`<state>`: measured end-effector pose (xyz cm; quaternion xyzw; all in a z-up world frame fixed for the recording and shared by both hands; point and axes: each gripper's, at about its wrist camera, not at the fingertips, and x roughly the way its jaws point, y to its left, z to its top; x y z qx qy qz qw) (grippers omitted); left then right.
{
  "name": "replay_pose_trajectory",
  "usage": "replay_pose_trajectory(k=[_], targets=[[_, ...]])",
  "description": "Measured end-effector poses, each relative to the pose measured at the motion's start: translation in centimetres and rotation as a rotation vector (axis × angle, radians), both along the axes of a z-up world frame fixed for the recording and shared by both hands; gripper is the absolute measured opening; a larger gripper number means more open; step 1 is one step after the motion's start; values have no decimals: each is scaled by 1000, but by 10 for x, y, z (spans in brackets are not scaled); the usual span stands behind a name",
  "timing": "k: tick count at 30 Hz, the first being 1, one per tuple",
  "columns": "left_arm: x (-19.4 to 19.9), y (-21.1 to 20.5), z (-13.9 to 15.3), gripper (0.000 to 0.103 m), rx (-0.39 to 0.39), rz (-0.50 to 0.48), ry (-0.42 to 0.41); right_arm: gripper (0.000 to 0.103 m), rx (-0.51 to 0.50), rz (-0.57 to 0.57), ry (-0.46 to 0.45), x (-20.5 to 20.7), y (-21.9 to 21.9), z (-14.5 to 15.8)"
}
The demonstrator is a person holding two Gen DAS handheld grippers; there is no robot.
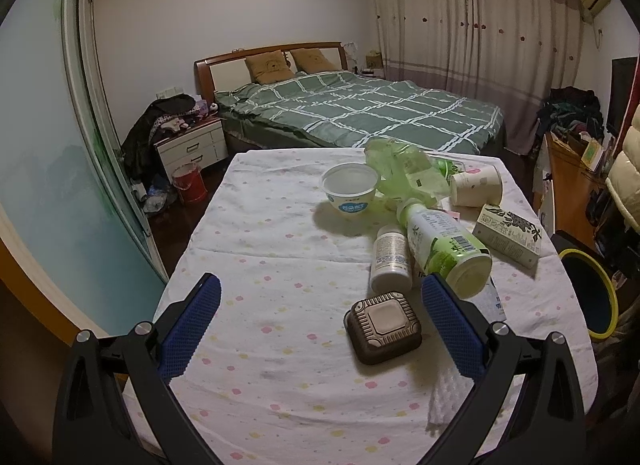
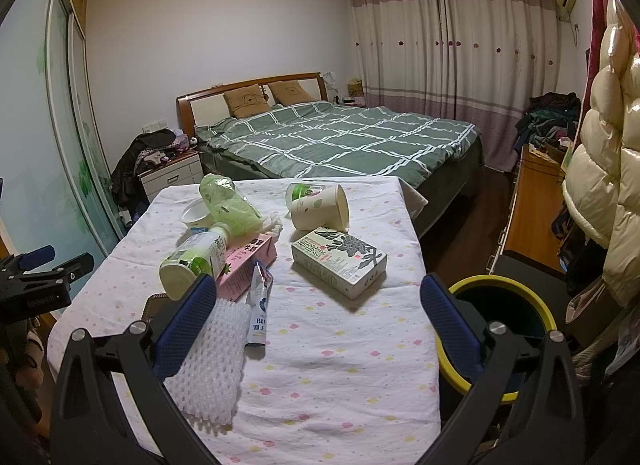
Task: Collect trash
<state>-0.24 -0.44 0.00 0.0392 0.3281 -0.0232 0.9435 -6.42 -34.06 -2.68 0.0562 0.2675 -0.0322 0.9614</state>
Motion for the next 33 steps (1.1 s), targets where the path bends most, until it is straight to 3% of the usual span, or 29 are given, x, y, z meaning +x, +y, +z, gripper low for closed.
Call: replay_pose_trajectory(k=[33], targets=[[3,-6,-8,99,19,-9,8,97,18,1,15,5,-1,-10]])
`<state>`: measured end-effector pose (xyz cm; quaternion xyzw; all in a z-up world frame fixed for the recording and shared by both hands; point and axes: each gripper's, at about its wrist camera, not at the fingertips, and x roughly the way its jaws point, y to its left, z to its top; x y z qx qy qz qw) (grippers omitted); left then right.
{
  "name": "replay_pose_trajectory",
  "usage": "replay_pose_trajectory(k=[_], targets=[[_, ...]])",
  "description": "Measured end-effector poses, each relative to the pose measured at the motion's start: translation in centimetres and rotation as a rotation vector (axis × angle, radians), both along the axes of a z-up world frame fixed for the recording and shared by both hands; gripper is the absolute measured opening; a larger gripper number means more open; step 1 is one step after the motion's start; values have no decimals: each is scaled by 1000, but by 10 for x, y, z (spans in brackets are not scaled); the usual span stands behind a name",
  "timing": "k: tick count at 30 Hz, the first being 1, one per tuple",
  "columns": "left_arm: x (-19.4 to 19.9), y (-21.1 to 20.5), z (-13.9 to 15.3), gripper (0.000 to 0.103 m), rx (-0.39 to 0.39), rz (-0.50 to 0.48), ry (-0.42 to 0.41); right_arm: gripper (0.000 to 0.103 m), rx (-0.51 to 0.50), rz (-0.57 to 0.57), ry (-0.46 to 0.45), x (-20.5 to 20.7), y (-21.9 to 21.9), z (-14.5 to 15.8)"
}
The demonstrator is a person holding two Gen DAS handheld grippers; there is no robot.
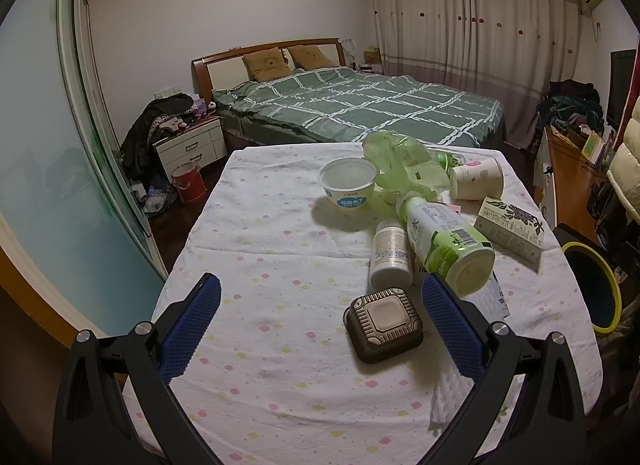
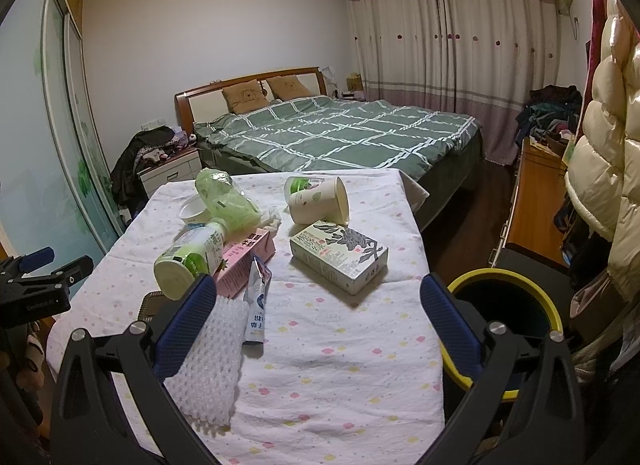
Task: Collect trash
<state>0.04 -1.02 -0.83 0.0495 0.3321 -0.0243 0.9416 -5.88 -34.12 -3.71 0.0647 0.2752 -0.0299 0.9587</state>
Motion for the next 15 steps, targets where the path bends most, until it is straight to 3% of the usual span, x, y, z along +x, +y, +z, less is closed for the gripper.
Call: replay_pose_trajectory(k=[15], targets=[[1,-3,-2,99,8,-6,7,97,2,-1,4,0,0,-1]])
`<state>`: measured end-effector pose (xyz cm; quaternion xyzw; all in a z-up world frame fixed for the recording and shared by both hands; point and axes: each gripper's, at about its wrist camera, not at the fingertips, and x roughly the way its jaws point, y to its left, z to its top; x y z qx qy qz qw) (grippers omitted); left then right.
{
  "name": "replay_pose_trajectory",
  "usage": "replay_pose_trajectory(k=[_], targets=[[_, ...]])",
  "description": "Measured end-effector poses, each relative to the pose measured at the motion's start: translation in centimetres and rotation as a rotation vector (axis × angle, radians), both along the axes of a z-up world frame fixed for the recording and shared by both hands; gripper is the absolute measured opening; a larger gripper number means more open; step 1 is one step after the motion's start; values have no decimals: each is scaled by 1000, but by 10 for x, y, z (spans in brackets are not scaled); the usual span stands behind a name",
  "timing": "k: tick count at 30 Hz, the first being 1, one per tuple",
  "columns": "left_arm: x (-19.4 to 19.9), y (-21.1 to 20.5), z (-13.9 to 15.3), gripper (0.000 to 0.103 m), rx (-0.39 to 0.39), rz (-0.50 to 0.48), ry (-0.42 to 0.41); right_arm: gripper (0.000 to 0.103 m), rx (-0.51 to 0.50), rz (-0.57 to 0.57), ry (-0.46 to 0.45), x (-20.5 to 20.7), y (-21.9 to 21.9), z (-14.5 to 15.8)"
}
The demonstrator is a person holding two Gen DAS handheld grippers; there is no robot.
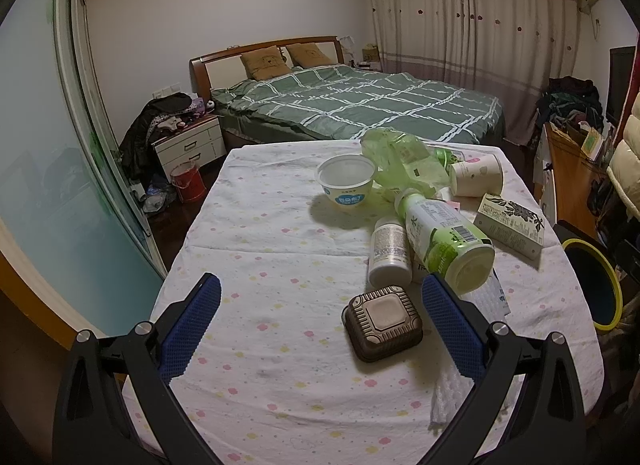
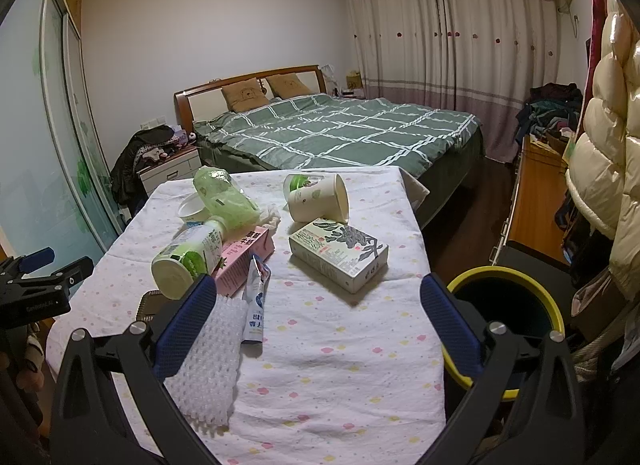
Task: Collect trash
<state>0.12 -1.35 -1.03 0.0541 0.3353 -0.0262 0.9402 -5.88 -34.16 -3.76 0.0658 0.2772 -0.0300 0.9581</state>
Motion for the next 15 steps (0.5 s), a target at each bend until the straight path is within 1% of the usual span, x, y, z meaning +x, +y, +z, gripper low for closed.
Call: replay_pose_trajectory(k=[10,15], targets=[[0,0,0,99,1,0,-1,97,2,0,1,0,-1,0],[3,0,0,99,11,2,6,97,7,1,11,2,-4,-6]])
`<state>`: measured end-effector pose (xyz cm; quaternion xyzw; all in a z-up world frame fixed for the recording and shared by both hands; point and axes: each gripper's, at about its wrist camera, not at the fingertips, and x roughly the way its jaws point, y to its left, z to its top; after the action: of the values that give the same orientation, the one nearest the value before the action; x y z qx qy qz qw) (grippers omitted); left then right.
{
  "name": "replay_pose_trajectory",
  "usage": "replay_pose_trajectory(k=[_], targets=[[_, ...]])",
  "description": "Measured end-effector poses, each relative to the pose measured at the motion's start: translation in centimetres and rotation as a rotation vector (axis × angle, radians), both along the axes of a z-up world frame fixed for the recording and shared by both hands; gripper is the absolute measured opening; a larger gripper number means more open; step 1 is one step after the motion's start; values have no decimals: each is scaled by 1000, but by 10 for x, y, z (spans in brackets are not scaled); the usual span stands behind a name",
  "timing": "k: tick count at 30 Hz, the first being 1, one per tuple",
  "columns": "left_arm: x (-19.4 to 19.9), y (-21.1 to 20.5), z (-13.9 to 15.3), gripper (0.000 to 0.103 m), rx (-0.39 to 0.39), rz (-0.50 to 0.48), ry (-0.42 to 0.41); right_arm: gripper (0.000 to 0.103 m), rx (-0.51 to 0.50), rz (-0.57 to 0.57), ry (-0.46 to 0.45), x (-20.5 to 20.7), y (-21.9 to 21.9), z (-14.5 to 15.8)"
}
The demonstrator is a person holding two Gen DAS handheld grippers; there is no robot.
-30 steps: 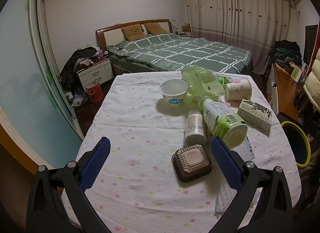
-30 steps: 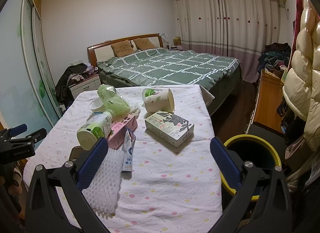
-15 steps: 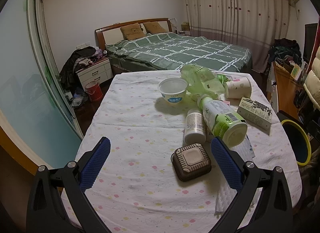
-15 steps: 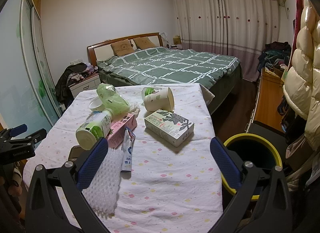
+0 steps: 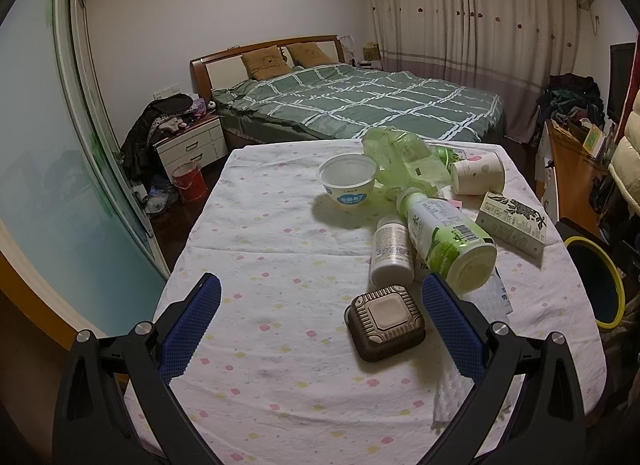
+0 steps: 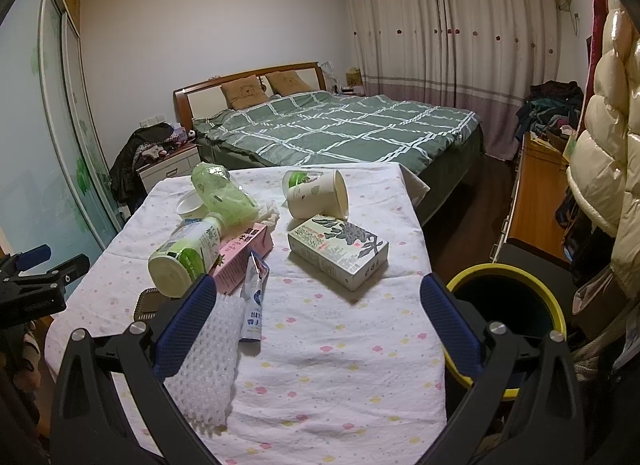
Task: Collect trash
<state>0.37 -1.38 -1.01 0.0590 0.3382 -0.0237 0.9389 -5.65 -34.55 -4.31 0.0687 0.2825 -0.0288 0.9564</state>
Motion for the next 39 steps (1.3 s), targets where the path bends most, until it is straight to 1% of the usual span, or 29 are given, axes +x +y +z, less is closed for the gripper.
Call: replay_pose_trajectory(k=[6,14,17,19,22,25,27,29,32,35,36,39], targets=[[5,1,-1,99,-8,-2,9,97,9,3,20,15,-6,-6],[9,0,-2,99,-3,-2,5,97,27,30,72,63,-13,-12],[14,1,-1,99,13,7,-4,97,53,84,74,68,-2,-10],[18,8,2,99,8,23,-11,97,51,119,68,65,9,-6],[21,19,11,99,3,53,-38,97,31,165,50,61,27,-1],[22,25,16,99,18,72,-67,97,-3,183,41,73,40,5],[25,28,17,99,17,77,-71,97,-34,200,25,93,50,14],[29,31,14,99,6,80,-62,97,-54,234,29,114,62,18],[32,33,9,99,-1,81,-42,97,-58,356,63,154,88,20],[36,35,3,99,-1,80,-23,97,-99,391,92,187,107,16],[37,35,2,99,1,82,-18,97,-108,401,114,203,112,12],[40,36,-3,99,3,79,-5,96,-128,392,168,238,118,0]])
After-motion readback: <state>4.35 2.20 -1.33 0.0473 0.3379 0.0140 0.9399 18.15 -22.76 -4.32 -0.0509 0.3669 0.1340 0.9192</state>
